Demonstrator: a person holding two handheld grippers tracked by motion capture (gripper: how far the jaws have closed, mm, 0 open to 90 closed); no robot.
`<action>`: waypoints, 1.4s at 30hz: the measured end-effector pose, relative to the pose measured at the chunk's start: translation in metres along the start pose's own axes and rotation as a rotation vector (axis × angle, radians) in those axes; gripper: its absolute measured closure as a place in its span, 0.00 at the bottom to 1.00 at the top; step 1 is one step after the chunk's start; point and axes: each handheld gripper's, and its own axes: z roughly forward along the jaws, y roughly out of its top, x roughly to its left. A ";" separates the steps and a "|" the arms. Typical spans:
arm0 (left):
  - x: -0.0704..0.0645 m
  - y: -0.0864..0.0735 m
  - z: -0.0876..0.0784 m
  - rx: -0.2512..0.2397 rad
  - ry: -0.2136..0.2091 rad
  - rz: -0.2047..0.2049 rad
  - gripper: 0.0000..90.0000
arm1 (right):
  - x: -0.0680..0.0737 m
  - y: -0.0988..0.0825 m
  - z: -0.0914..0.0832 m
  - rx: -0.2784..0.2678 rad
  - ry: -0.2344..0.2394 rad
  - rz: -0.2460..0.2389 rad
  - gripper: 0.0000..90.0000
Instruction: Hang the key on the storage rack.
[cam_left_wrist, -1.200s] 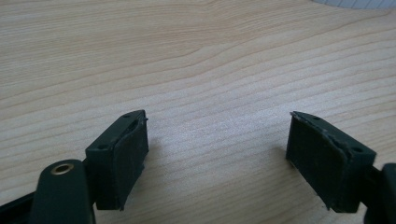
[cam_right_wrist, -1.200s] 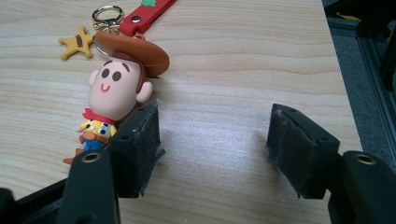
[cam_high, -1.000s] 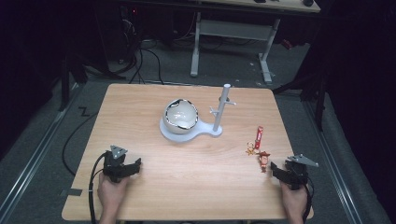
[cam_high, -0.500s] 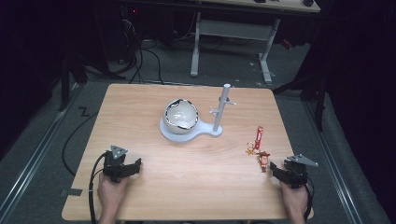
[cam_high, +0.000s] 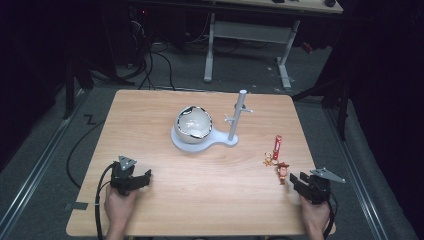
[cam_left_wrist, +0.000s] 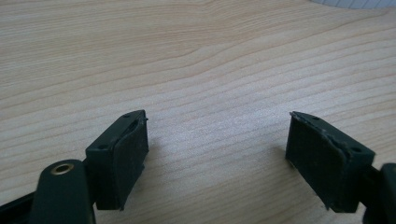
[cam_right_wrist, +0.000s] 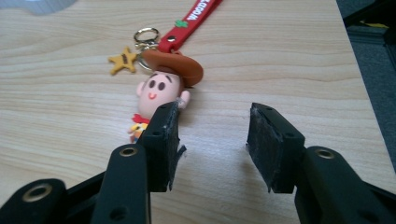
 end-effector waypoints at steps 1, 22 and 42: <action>0.000 0.000 0.000 0.000 0.000 0.000 0.24 | 0.001 0.000 -0.001 -0.002 0.003 -0.001 0.60; 0.000 0.000 0.000 0.000 0.000 0.000 0.24 | 0.019 0.016 0.006 0.018 0.047 0.002 0.61; 0.000 0.000 0.000 0.001 0.001 0.001 0.24 | 0.019 0.020 0.026 0.076 0.055 0.014 0.62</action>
